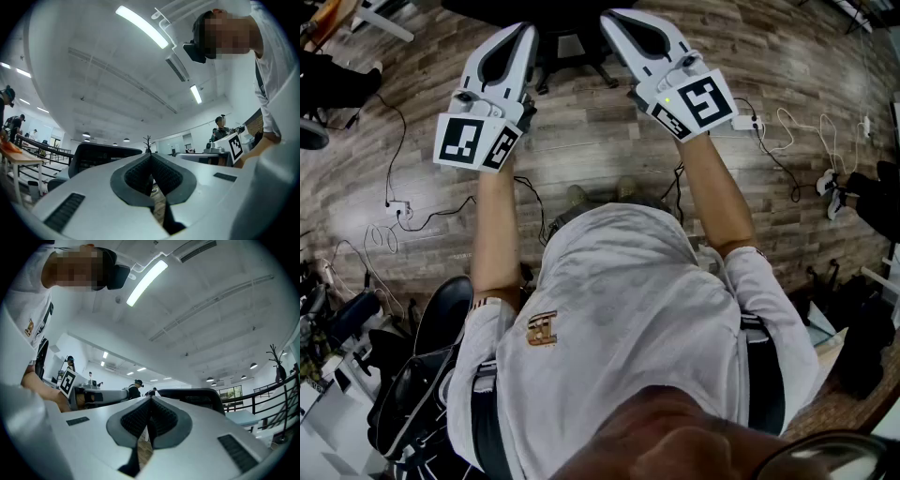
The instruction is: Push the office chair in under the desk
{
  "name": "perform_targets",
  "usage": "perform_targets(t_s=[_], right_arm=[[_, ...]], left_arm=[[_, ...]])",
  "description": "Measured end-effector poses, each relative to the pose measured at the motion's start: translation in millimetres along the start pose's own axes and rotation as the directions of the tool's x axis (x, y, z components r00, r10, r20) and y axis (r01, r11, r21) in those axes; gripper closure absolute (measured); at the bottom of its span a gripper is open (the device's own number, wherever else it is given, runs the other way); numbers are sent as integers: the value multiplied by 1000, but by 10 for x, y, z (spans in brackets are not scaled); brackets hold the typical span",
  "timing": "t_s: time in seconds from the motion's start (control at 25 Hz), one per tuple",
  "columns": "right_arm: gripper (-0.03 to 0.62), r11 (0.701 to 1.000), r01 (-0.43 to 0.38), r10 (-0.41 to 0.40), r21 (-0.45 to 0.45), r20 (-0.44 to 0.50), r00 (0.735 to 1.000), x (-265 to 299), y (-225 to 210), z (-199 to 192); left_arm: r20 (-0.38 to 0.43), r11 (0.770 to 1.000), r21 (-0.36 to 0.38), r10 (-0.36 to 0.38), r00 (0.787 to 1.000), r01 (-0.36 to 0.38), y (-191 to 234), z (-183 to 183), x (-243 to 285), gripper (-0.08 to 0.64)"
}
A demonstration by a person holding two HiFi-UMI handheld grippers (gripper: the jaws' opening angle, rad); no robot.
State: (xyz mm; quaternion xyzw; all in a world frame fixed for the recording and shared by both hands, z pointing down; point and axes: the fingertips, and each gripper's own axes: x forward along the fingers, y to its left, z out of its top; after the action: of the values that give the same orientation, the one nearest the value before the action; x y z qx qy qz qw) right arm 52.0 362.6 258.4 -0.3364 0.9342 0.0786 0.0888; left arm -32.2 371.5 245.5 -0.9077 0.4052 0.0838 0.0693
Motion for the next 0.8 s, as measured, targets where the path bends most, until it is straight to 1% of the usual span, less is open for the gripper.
perform_targets(t_s=[0.12, 0.28, 0.48, 0.8], right_arm=[[558, 1000, 2, -2, -1, 1, 1000, -12, -60, -29], [558, 999, -1, 0, 37, 35, 999, -33, -98, 1], [558, 998, 8, -11, 56, 50, 999, -104, -125, 29], [558, 998, 36, -38, 47, 37, 999, 27, -59, 4]], left_arm=[[-1, 1000, 5, -9, 1000, 9, -21, -43, 61, 543], [-4, 1000, 4, -12, 1000, 12, -19, -66, 73, 543], [2, 1000, 5, -10, 1000, 10, -23, -39, 30, 543], [4, 1000, 4, 5, 1000, -5, 259, -22, -156, 543]])
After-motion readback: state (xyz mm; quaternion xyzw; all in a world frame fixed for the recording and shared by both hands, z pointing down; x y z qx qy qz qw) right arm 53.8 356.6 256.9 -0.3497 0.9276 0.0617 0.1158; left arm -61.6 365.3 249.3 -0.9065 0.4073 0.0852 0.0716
